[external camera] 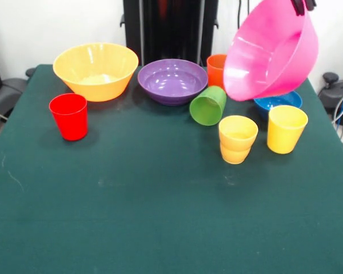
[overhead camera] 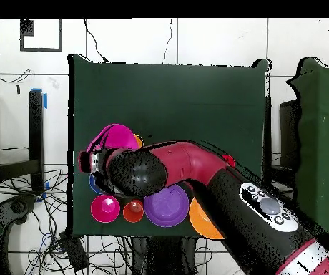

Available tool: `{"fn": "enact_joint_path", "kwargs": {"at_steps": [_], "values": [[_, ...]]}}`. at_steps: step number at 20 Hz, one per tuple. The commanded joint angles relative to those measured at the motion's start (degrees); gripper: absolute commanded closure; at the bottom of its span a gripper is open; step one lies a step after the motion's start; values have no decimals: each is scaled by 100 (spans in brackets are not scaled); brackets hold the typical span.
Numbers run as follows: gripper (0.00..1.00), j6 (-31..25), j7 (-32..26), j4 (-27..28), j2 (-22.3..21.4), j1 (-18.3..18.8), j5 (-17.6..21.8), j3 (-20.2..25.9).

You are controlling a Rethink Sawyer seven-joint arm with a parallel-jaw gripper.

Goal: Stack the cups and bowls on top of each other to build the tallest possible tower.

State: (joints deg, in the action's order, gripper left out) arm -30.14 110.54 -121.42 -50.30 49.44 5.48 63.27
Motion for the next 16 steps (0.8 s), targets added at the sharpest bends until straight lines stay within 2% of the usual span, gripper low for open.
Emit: {"fn": "enact_joint_path", "kwargs": {"at_steps": [1,7,11,16], "values": [[100,-616,-517,243,483,79,-187,629],[100,-628,-405,332,585,44,-207,835],[100,-433,-342,302,917,-74,-197,992],[100,36,-280,301,1201,-269,128,840]]}}
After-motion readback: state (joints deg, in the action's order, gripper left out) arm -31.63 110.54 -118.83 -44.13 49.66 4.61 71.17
